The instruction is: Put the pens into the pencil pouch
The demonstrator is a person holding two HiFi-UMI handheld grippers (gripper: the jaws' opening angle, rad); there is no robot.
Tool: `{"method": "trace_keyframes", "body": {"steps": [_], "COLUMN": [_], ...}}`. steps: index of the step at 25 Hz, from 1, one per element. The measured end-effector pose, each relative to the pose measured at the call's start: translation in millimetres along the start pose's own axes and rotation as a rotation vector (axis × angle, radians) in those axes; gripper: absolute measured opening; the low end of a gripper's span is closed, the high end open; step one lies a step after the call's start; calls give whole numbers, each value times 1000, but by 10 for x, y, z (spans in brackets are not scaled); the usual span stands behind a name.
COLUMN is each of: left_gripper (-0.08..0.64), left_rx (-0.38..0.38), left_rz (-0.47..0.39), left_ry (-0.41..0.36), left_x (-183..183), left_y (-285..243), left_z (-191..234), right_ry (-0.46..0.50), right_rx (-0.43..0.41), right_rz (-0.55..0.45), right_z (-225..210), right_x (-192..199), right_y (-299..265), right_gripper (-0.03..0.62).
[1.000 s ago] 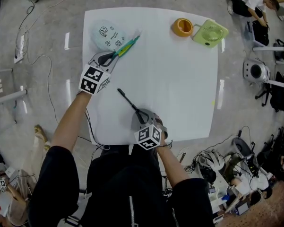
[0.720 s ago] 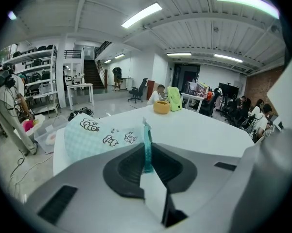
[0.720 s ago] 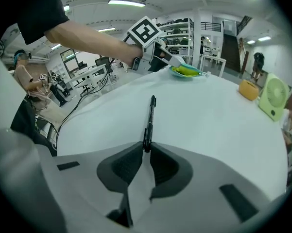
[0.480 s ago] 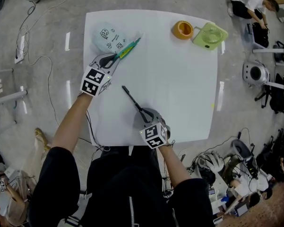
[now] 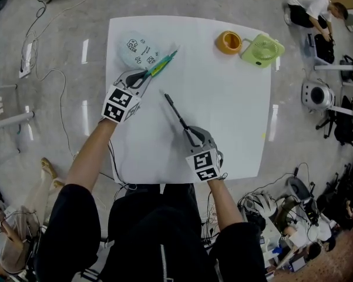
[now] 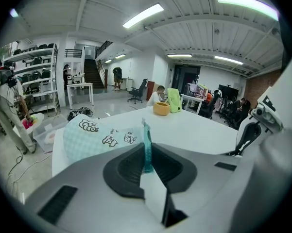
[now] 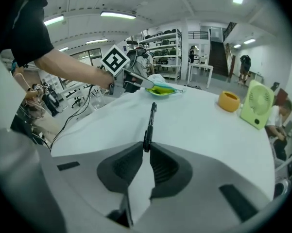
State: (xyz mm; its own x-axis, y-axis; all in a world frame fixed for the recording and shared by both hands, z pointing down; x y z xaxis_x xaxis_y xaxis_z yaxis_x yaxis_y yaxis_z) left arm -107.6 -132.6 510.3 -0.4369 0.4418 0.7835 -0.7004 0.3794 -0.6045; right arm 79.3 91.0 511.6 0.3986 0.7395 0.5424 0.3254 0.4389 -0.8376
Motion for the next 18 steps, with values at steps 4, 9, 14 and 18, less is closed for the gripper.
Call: {"method": "trace_keyframes", "body": {"steps": [4, 9, 14, 18], "left_gripper": [55, 55, 55, 55], "left_rx": [-2, 1, 8, 16], "left_rz": [-3, 6, 9, 17], "left_ry": [9, 4, 8, 1], "left_x": [-19, -11, -26, -21], "left_y": [-10, 19, 18, 14], "left_z": [-15, -47, -102, -87], "right_ry": [0, 5, 28, 35], "right_rx": [25, 21, -1, -17], "right_rz": [-22, -38, -44, -44], "right_z": [-216, -388, -516, -584], "right_x": [-171, -352, -537, -729], "right_y": [76, 29, -127, -277], "right_gripper": [56, 56, 55, 57]}}
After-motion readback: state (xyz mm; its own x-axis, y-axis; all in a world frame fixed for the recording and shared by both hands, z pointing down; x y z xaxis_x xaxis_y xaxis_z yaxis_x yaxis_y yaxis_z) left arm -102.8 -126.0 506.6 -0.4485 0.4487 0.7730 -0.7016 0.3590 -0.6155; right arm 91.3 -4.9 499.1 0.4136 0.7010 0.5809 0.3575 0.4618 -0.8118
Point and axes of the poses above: the fingertips, and each gripper's own axes: y backward along the fingers, z to its left, x out of its underside, the point moved 9 cm from there along y, backward along the fingers, and after that the axes turned 7 degrees about z, right-handed, at the moved point
